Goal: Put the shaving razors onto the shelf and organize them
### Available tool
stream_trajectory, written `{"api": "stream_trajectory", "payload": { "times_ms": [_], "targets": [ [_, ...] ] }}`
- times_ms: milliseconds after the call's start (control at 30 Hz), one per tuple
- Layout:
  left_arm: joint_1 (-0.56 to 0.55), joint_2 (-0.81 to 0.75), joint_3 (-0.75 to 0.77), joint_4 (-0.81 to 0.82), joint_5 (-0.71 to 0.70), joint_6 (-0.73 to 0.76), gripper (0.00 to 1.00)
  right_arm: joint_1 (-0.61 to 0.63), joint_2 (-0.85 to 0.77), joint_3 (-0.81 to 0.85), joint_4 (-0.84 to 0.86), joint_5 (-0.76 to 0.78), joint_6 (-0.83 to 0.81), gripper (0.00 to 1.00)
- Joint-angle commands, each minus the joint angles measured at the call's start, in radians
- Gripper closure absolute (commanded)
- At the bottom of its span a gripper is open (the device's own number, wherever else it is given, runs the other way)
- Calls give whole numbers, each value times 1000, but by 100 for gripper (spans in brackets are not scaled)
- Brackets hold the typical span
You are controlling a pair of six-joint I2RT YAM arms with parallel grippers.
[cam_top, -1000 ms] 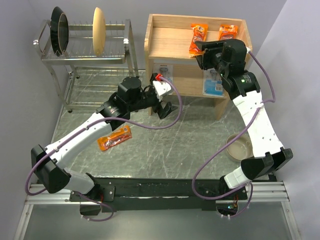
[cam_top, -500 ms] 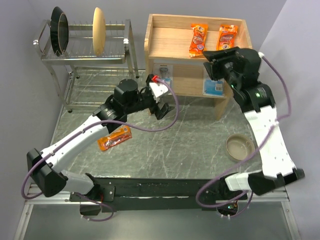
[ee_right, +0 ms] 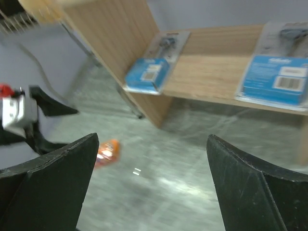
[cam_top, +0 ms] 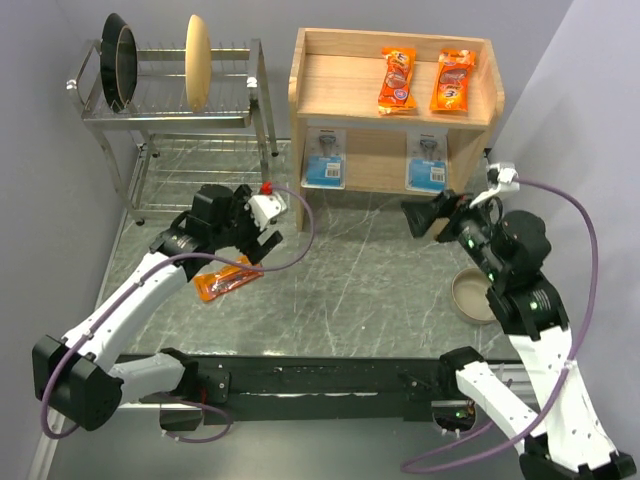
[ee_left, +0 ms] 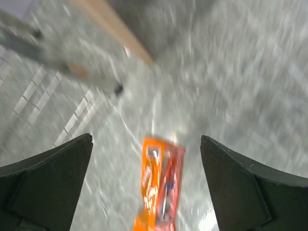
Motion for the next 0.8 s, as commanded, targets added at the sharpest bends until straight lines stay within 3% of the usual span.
{"api": "stream_trajectory", "payload": {
  "times_ms": [0, 200, 467, 767],
  "targets": [
    [80, -6, -50, -91, 34, 103, 0, -3, -23, -34, -29, -80, -293, 0],
    [124, 92, -92, -148, -2, 195, 1, -4, 29, -60, 64, -236, -264, 0],
    [228, 217, -93, -192, -18, 262, 0, -4, 36, -56, 86, -234, -284, 0],
    [229, 290, -152, -214, -7, 330, 9, -4, 46, -82, 124, -237, -284, 0]
  ]
}}
